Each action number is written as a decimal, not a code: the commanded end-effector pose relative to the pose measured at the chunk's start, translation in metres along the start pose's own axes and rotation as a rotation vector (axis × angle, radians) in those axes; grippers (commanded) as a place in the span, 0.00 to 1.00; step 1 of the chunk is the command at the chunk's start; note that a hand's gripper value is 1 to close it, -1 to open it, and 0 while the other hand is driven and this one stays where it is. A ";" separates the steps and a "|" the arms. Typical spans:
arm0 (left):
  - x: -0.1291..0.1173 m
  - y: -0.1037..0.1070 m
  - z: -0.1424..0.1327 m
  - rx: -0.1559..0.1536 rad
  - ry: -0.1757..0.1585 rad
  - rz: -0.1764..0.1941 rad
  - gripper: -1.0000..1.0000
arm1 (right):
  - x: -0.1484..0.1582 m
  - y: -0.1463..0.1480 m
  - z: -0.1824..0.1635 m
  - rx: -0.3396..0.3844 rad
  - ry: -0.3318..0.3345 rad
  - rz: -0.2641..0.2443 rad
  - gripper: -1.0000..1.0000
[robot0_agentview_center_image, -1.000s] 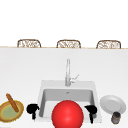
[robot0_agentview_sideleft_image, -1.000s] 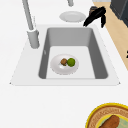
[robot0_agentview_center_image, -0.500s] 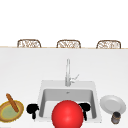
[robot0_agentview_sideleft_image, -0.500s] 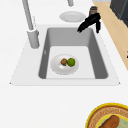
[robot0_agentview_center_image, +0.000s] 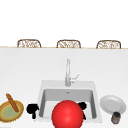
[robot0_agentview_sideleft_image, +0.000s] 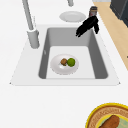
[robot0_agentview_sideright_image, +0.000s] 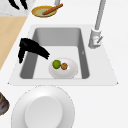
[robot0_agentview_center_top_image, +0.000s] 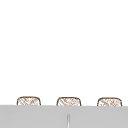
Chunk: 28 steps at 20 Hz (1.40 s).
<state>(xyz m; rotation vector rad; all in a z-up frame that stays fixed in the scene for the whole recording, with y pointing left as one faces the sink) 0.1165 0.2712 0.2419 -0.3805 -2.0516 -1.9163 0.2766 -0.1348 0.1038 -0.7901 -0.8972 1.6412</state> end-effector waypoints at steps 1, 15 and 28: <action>0.000 0.000 0.000 0.000 0.000 0.000 0.50 | 0.010 0.005 -0.013 -0.001 -0.054 0.062 0.00; 0.000 0.000 0.000 0.000 0.000 0.000 0.50 | 0.054 -0.058 -0.014 0.160 -0.033 0.096 0.00; 0.000 0.000 0.000 0.000 0.000 -0.001 0.50 | 0.096 -0.036 -0.023 0.125 -0.127 0.093 0.00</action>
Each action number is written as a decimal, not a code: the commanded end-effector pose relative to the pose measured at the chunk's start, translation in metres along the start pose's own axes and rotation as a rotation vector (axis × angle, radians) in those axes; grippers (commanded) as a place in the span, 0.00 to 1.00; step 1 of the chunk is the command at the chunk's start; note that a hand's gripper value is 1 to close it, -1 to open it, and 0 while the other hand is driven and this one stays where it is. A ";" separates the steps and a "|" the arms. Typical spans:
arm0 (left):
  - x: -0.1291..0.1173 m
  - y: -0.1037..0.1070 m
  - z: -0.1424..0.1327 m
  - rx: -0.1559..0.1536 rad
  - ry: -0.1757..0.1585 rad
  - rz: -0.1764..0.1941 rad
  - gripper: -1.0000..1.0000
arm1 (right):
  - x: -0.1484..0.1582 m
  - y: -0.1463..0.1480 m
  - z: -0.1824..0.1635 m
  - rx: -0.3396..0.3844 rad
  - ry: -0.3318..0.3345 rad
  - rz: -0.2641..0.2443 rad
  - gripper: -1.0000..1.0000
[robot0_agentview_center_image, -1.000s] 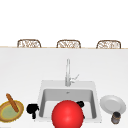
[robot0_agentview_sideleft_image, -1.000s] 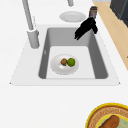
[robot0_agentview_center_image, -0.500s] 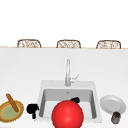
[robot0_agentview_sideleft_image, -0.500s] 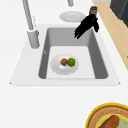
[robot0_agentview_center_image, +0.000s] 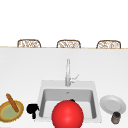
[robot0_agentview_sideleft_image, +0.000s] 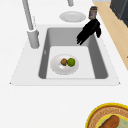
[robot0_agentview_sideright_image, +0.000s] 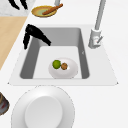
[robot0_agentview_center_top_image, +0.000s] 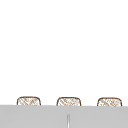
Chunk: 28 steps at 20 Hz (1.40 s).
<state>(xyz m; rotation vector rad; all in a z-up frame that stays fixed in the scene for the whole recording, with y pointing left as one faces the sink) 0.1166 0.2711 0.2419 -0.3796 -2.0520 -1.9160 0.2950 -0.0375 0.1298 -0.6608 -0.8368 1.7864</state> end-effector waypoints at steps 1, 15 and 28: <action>0.000 0.000 0.000 0.000 0.000 0.000 0.50 | 0.008 0.011 -0.012 0.002 -0.030 0.040 0.00; 0.000 0.000 0.000 0.000 0.000 0.000 0.50 | 0.006 0.031 -0.055 0.091 -0.082 0.018 0.00; 0.000 0.000 0.000 0.000 0.000 0.000 0.50 | 0.028 0.034 -0.087 0.217 -0.022 0.181 0.00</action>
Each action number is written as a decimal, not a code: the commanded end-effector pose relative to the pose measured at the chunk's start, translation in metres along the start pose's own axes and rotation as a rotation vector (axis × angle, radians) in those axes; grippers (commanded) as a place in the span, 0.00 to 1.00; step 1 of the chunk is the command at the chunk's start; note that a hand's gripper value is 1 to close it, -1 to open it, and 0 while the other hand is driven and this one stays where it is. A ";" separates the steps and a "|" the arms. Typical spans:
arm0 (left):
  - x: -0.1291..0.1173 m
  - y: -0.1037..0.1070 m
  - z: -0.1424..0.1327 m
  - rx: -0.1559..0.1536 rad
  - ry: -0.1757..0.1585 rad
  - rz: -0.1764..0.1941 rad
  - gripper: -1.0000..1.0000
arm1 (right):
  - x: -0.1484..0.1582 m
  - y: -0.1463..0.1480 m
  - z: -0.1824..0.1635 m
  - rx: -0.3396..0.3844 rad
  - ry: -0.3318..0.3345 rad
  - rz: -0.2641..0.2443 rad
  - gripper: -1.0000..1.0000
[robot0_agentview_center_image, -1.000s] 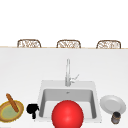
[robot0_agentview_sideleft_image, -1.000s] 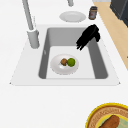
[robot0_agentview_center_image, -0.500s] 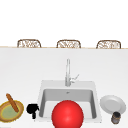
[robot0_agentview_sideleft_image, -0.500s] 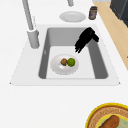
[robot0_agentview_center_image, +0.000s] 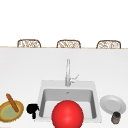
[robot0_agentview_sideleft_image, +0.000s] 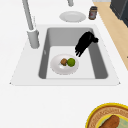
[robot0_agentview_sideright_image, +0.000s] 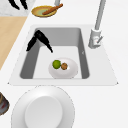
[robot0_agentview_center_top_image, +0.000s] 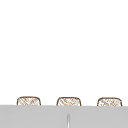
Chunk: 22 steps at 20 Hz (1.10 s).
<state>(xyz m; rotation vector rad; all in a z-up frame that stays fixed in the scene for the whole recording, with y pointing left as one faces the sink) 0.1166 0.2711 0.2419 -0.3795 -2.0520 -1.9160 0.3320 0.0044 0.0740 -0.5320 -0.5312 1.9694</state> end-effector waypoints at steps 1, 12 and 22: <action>0.000 0.000 0.000 0.000 0.000 0.000 0.50 | -0.004 0.015 -0.022 -0.057 -0.010 0.061 0.00; 0.000 0.000 0.000 0.000 0.000 0.000 0.50 | -0.004 0.003 -0.024 0.268 -0.019 0.028 1.00; 0.000 0.000 0.000 0.000 0.000 0.000 0.50 | -0.012 -0.049 0.017 0.491 0.045 0.029 0.00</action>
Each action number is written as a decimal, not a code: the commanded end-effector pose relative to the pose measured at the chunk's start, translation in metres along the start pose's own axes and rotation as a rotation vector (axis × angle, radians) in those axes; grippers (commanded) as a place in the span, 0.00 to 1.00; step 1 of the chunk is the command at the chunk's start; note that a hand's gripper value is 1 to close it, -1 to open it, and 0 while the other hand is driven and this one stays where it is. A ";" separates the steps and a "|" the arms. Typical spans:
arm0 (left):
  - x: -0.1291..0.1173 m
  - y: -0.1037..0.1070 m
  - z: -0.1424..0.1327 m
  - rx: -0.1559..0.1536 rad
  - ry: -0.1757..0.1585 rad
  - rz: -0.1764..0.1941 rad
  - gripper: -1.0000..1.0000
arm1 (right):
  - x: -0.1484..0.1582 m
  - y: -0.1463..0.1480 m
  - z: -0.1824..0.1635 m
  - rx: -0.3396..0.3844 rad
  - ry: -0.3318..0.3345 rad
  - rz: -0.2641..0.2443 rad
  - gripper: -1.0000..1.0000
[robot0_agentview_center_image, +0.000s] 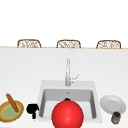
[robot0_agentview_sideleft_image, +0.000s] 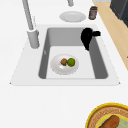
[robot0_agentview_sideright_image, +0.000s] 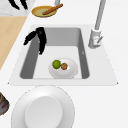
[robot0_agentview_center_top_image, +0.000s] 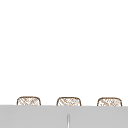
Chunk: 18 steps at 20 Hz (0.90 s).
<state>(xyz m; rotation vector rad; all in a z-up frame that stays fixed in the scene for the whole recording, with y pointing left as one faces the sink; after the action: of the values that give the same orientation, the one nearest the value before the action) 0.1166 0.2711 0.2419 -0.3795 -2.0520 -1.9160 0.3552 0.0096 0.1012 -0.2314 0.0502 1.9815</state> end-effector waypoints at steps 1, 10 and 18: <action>0.000 0.000 0.000 0.000 0.000 0.000 0.50 | -0.004 -0.012 0.017 -0.073 0.016 0.029 0.00; 0.000 0.000 0.000 0.000 0.000 0.000 0.50 | 0.005 -0.016 -0.019 -0.174 0.084 0.162 0.00; 0.000 0.000 0.000 0.000 0.000 0.000 0.50 | 0.006 -0.021 -0.028 -0.283 0.085 0.293 0.00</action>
<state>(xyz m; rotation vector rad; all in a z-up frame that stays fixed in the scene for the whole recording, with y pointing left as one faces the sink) 0.1166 0.2711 0.2419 -0.3795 -2.0520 -1.9160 0.3746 0.0197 0.0814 -0.4171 -0.0445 2.2435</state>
